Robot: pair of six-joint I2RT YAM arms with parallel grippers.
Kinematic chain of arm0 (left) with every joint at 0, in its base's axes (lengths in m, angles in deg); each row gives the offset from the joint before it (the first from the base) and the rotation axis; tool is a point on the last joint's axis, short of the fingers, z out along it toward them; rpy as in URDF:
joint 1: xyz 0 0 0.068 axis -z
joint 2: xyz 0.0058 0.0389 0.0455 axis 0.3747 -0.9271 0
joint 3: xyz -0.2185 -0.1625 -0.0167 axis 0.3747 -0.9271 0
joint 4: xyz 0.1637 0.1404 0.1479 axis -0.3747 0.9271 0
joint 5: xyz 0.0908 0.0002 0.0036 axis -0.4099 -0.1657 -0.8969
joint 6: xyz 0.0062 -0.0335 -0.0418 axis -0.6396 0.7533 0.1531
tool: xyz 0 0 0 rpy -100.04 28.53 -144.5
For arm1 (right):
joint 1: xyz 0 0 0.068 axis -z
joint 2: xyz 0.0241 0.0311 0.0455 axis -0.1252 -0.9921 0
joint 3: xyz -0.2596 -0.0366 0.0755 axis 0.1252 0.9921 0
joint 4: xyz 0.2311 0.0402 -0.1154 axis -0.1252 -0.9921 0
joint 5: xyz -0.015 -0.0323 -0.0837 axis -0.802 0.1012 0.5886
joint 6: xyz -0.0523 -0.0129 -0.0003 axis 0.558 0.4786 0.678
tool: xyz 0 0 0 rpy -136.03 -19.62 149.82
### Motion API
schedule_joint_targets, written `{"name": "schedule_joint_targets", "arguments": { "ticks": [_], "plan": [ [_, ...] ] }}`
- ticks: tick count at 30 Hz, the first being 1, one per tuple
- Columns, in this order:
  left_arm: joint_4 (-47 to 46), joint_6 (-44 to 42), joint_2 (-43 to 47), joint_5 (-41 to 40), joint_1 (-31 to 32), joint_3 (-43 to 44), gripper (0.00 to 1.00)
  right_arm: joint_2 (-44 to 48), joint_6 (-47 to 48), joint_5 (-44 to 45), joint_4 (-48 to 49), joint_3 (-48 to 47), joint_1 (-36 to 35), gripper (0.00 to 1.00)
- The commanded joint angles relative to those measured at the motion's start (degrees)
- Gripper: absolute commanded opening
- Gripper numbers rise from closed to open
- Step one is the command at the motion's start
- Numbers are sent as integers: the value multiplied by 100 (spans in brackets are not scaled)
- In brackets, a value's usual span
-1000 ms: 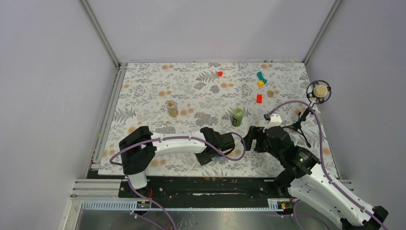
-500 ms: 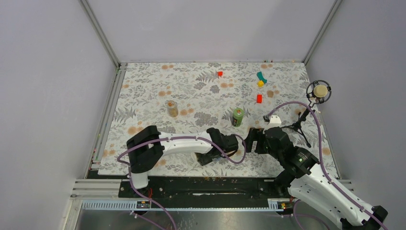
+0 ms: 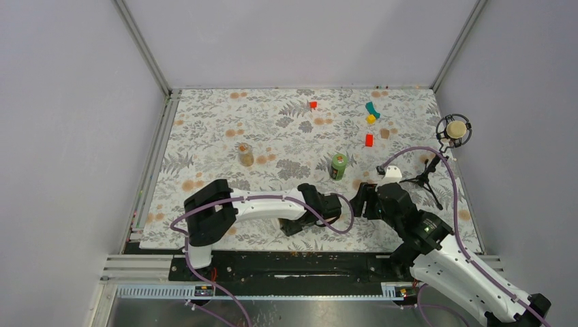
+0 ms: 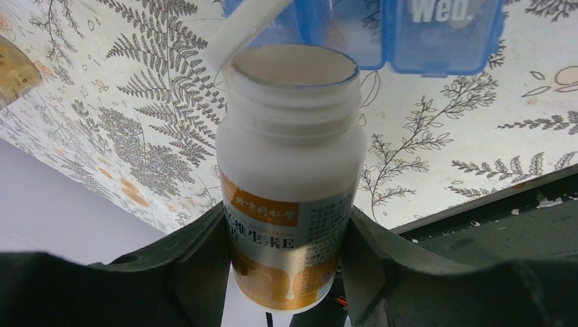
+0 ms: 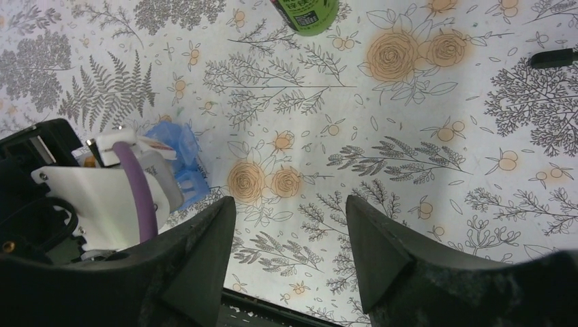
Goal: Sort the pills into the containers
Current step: Pour the pill into the pill container.
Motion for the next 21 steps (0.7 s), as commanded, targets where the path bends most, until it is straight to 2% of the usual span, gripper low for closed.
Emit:
{"name": "schedule_joint_targets", "arguments": {
  "ticks": [1,4,10,15,21],
  "plan": [
    [64,-78,-21,-143,85,305,0,51,-126,497,149,39,28,64],
    [175,-66,-90,-185,93,378,0,3,-183,829,-55,-17,26,58],
    [260,-28,-89,-279,94,402,0,-22,-297,1181,-257,1,27,57],
    [307,-22,-87,-321,94,482,0,-31,-328,1175,-270,19,27,70],
    [408,-10,-193,-363,135,544,0,-27,-311,1110,-270,9,28,71]
  ]
}}
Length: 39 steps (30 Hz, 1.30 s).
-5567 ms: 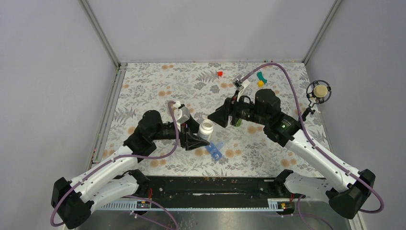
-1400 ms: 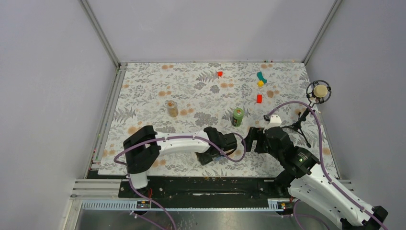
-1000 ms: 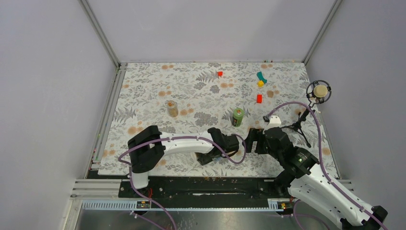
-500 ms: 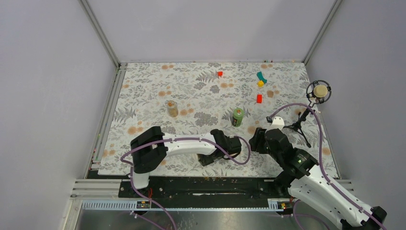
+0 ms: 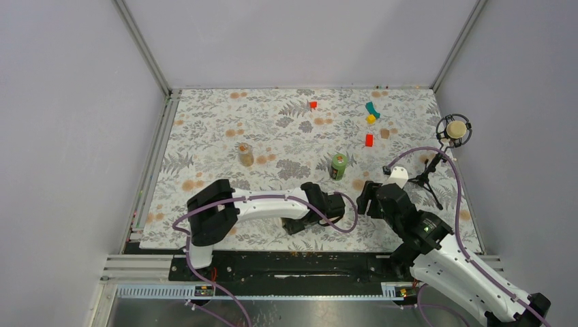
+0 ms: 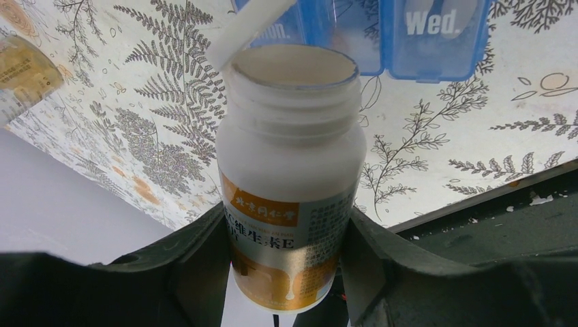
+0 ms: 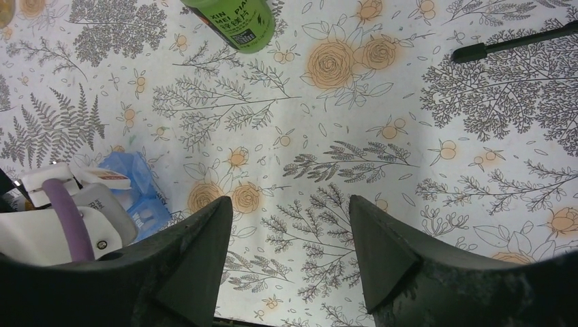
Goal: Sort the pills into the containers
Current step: Pour the pill into the pill container.
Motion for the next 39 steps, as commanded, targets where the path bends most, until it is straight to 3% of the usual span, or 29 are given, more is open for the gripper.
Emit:
{"name": "schedule_joint_targets", "arguments": {
  "ticks": [1,39],
  "plan": [
    [229,14,-130,-293,76,248,0,-7,-73,229,-26,-29,27,71],
    [893,-19,-668,-485,252,845,0,-128,-60,329,1,49,27,76]
  ]
}}
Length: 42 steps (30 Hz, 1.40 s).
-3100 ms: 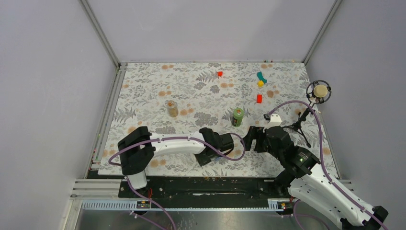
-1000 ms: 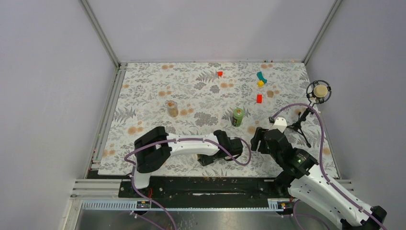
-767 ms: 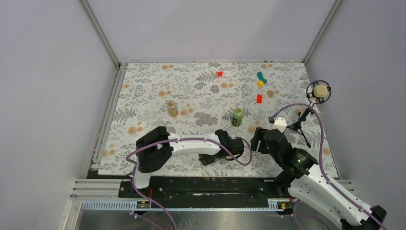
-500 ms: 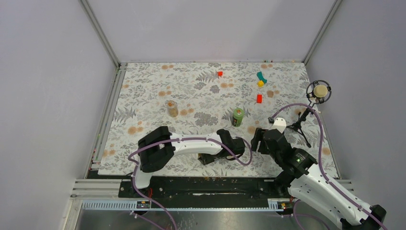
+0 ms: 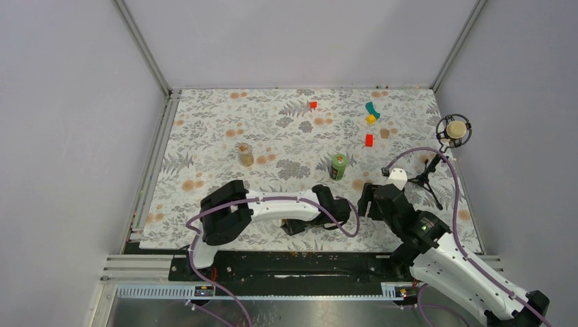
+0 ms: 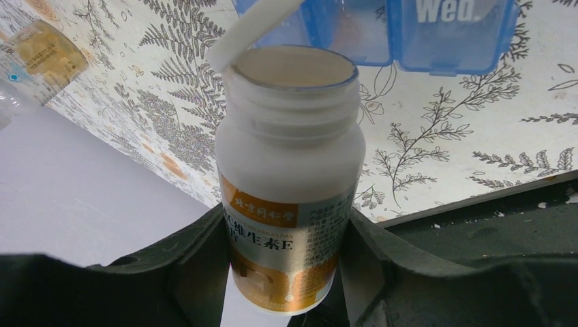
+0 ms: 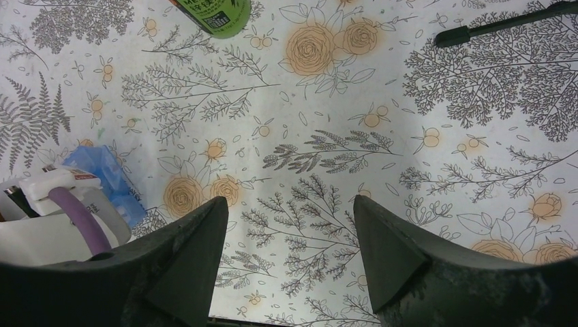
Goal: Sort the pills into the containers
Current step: Pour the pill into the pill container.
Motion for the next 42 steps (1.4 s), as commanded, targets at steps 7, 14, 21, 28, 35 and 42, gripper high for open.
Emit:
{"name": "schedule_joint_targets", "arguments": {
  "ticks": [7,14,21,28,35,42],
  "plan": [
    [224,-43,-199,-231,135,324,0,-21,-58,213,161,20,21,76],
    [336,-32,-328,-287,146,416,0,-46,-63,211,172,56,28,76],
    [382,-60,-367,-368,153,508,0,-3,-56,222,174,57,37,77],
    [517,-23,-473,-453,154,568,0,22,-77,230,174,87,36,77],
    [583,-14,-437,-514,154,618,0,48,-95,255,168,116,34,77],
    [674,21,-353,-587,183,657,0,52,-89,262,167,117,34,77]
  ]
}}
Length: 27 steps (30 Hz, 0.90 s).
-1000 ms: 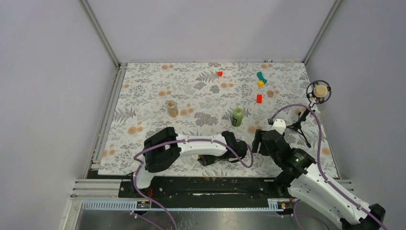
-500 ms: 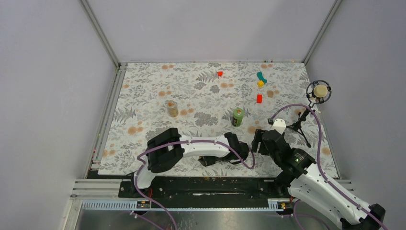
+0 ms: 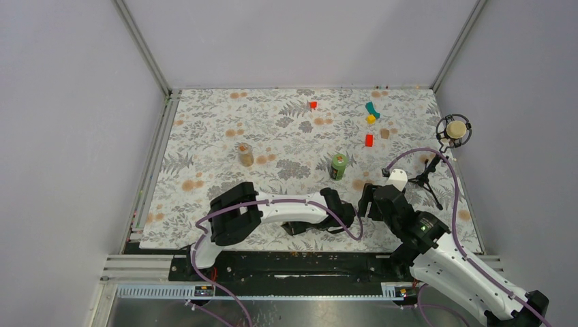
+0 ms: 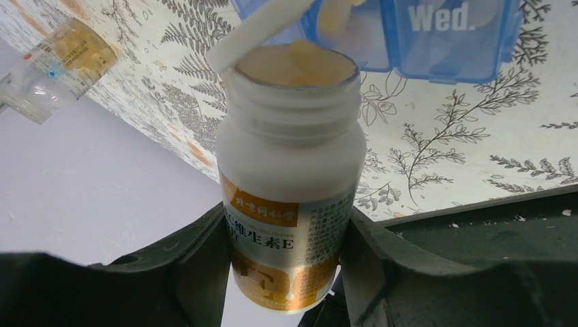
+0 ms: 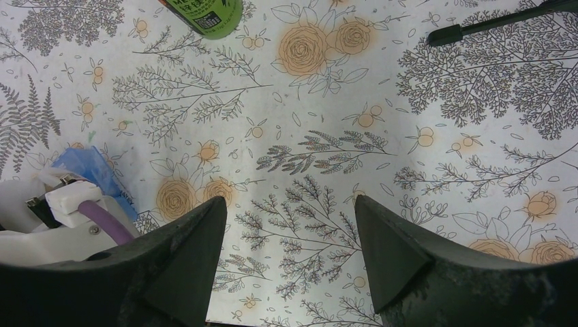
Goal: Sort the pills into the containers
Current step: Pour the pill into the pill container.
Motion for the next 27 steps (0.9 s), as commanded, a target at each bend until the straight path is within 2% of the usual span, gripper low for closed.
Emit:
{"name": "schedule_joint_targets", "arguments": {
  "ticks": [1,8,27],
  "plan": [
    [242,34,101,-288,52,235,0,39,-85,154,169,36,34,77],
    [-28,38,302,-258,52,-6,0,71,-73,130,160,31,45,77],
    [-1356,232,1888,-121,56,-1305,0,146,-209,-19,167,-144,50,77]
  ]
}}
